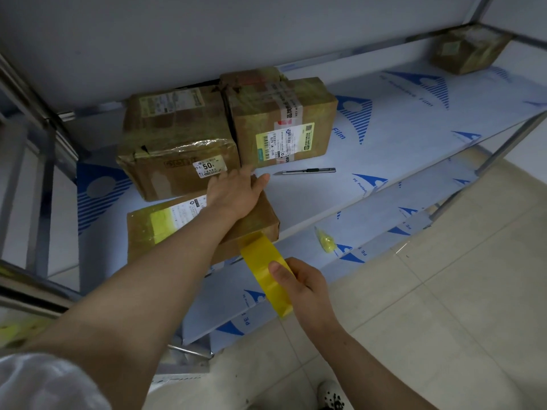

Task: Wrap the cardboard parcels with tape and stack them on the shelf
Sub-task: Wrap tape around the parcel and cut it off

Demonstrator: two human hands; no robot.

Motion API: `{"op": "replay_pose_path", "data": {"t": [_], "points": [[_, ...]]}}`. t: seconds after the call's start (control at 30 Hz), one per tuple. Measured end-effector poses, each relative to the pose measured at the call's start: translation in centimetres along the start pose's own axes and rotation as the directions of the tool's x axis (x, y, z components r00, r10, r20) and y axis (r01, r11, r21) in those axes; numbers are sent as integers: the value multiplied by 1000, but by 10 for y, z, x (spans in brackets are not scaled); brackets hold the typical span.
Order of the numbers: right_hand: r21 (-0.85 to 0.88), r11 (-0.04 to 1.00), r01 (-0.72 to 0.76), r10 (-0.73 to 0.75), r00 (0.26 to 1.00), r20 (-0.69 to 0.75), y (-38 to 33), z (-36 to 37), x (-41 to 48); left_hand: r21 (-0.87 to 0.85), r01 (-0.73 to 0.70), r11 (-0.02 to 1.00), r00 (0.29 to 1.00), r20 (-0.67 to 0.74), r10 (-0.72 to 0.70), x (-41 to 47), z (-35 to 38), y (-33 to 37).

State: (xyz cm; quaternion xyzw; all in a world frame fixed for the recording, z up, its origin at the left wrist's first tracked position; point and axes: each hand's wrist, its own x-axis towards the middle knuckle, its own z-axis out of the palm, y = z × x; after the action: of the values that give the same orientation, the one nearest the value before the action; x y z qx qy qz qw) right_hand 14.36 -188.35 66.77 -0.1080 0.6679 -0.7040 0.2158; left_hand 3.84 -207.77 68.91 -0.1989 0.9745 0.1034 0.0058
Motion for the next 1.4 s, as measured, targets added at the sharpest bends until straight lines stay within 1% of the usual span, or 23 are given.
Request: {"op": "replay_pose_path", "data": {"t": [0.07, 0.13, 0.17, 0.2, 0.3, 0.37, 0.4, 0.47, 0.53, 0.57, 0.63, 0.73, 0.83, 0.9, 0.93, 0.97, 1.03, 1.07, 1.13, 1.2, 1.23, 1.33, 1.4], "points": [[-6, 1000, -15, 15, 1000, 0, -1, 0, 0, -18, 0, 1000, 986, 168, 3, 2, -11, 0], [0, 1000, -30, 30, 1000, 3, -2, 1, -2, -130, 37, 991, 961, 275, 1, 4, -24, -1], [8, 999, -40, 40, 999, 3, -3, 1, -2, -145, 18, 989, 962, 271, 22, 2, -26, -5], [24, 998, -51, 51, 999, 1, -4, 1, -2, -102, -27, 994, 971, 233, 51, -3, -25, -9], [66, 995, -77, 77, 997, -9, -7, 1, 0, 103, -127, 987, 985, 126, 114, -29, -7, -15], [61, 994, -93, 94, 996, -11, -10, 3, 2, 123, -131, 984, 987, 106, 118, -35, -2, -12], [62, 993, -102, 103, 995, -10, -11, 3, 2, 99, -124, 987, 985, 132, 111, -34, -8, -10], [67, 990, -123, 124, 992, -7, -12, 2, 0, -29, -72, 997, 960, 268, 78, -31, -25, -12], [58, 990, -128, 129, 991, -25, -12, -2, 1, -132, -6, 991, 897, 437, 64, -31, -38, -23], [50, 991, -126, 128, 991, -31, -12, -5, 2, -115, -14, 993, 862, 501, 70, -33, -41, -30], [43, 990, -133, 134, 991, -10, -12, -8, 3, -41, -68, 997, 822, 564, 79, -35, -44, -40], [23, 986, -166, 165, 986, 29, -13, -9, 4, 92, -121, 988, 811, 583, 45, -33, -46, -36], [18, 981, -193, 192, 981, 33, -22, -14, 6, 157, -111, 981, 846, 533, 11, -42, -41, -28], [30, 981, -192, 189, 979, 73, -39, -21, 5, 31, -87, 996, 850, 524, 58, -45, -45, -30], [26, 984, -176, 173, 979, 106, -49, -27, 3, -104, -51, 993, 825, 557, 101, -45, -51, -33], [27, 988, -149, 144, 979, 147, -62, -33, 1, -264, 9, 964, 784, 601, 157, -45, -57, -37], [17, 998, -62, 56, 964, 262, -90, -42, -3, -514, 126, 848, 692, 658, 296, -49, -66, -44], [11, 1000, -18, 14, 950, 311, -101, -43, -2, -577, 166, 799, 663, 665, 343, -52, -67, -46], [-24, 1000, 1, 8, 929, 370, -121, -40, 2, -648, 199, 735, 640, 654, 403, -56, -67, -49], [-50, 998, -30, 47, 928, 371, -134, -30, 11, -685, 167, 709, 649, 618, 445, -59, -74, -53], [-56, 997, -55, 71, 937, 343, -140, -23, 16, -684, 133, 718, 680, 590, 435, -60, -81, -55], [-106, 991, -84, 109, 960, 256, -157, -2, 39, -619, 33, 784, 860, 417, 293, -60, -105, -57], [-189, 980, -59, 102, 969, 226, -167, 16, 51, -506, -32, 862, 919, 324, 224, -60, -111, -51]]}}
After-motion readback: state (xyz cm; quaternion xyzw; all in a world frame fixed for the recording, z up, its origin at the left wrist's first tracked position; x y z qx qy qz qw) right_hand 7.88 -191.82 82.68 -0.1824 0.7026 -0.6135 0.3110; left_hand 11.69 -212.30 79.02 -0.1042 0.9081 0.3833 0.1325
